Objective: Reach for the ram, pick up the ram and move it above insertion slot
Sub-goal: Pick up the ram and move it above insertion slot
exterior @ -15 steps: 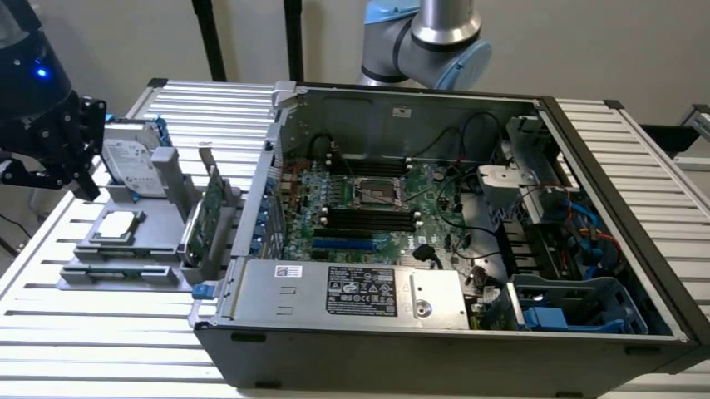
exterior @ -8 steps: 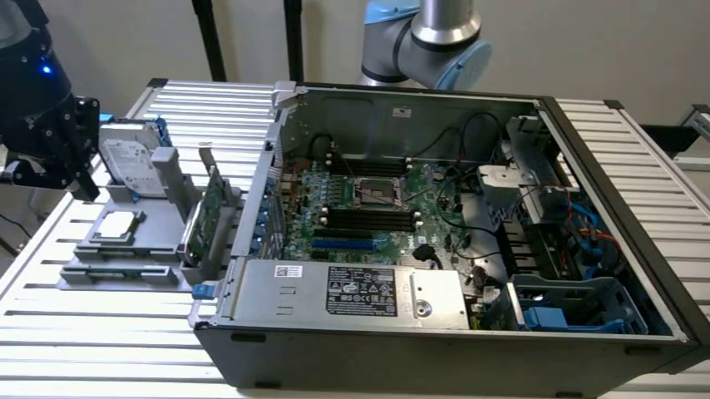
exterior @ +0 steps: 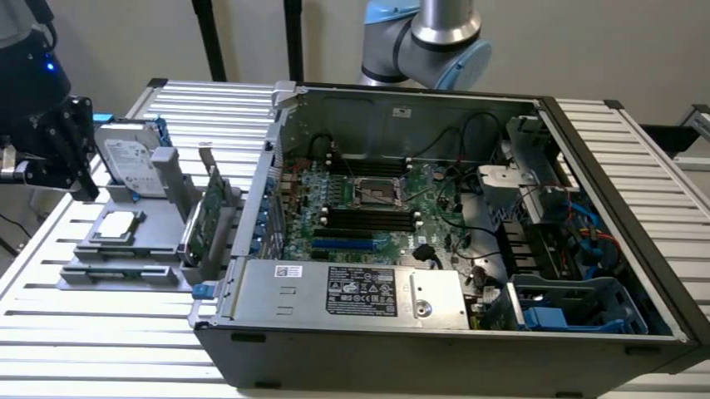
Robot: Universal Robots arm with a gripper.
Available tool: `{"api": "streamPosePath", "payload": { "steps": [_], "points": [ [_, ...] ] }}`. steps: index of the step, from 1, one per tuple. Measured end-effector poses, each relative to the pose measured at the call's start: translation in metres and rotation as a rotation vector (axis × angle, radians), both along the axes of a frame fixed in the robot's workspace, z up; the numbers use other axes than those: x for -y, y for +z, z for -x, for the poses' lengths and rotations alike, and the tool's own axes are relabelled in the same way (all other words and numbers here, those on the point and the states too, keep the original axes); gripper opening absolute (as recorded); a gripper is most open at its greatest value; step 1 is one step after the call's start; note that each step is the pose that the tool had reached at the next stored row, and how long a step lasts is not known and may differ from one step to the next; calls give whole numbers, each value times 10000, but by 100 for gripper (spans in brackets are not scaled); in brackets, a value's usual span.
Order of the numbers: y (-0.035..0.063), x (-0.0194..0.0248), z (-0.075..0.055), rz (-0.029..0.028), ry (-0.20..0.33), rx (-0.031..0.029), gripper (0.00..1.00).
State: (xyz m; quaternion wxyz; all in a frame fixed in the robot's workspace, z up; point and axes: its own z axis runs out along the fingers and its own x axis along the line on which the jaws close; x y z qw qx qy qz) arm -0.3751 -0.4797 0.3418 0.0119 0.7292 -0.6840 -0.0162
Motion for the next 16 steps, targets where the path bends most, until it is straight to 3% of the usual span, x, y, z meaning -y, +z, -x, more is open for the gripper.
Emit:
{"api": "streamPosePath", "payload": {
  "steps": [4,10,12,13,16],
  "points": [
    [-2,-1,11,-24,489,21,11],
    [-2,0,24,-24,511,27,12],
    [-2,0,24,-24,511,26,24],
    [-2,0,24,-23,511,27,24],
    [-4,0,24,-24,511,26,36]
  ]
}}
